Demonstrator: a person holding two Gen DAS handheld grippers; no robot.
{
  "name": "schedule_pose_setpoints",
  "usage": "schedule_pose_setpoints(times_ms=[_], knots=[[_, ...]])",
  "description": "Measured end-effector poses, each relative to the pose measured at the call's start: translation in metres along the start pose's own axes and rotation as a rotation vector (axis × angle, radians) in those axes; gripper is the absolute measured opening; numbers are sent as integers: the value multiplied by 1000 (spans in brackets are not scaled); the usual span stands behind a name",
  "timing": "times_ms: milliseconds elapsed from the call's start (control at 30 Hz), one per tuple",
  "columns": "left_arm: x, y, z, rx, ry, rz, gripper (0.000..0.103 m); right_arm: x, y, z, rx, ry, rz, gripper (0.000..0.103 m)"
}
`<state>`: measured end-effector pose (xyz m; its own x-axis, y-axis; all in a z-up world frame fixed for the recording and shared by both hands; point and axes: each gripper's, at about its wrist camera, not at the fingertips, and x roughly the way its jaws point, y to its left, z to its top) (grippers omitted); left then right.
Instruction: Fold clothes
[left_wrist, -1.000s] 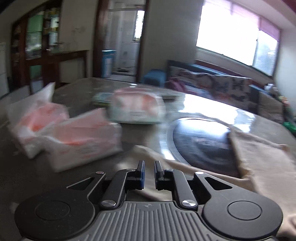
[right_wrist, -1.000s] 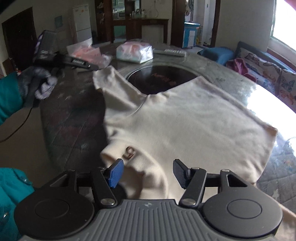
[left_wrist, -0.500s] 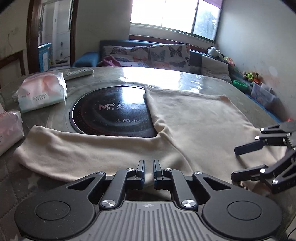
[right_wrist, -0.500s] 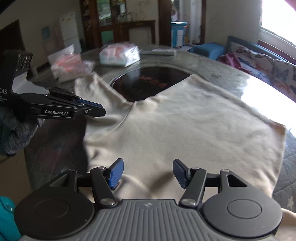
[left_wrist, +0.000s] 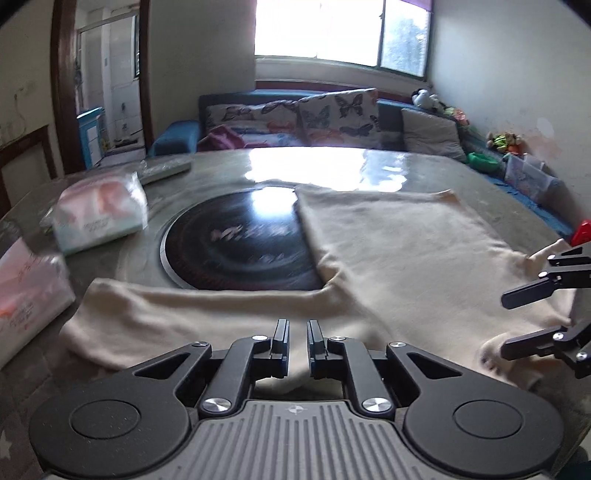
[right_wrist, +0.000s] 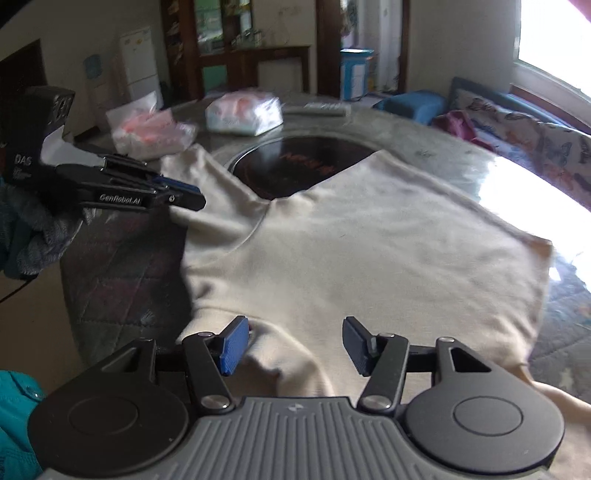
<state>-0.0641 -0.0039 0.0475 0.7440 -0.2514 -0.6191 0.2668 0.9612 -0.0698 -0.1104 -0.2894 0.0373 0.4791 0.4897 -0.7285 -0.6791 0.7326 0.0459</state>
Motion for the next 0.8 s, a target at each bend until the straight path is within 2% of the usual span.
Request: schedule_pose_setpoints(times_ms=[100, 233, 367, 467, 667, 800], knots=[[7, -19, 5, 13, -2, -78, 12, -5, -8, -5, 50, 5, -35, 56], [21, -43, 3, 59, 24, -156, 12, -7, -8, -18, 63, 40, -29, 54], [33, -55, -5, 107, 74, -184, 12, -18, -5, -32, 70, 46, -21, 53], [35, -58, -9, 129, 88, -189, 12, -34, -14, -38, 129, 10, -36, 53], [32, -66, 5, 140, 60, -209, 12, -64, -51, -56, 277, -44, -186, 53], [34, -83, 11, 151, 46, -238, 24, -77, -90, -76, 388, -59, -372, 53]])
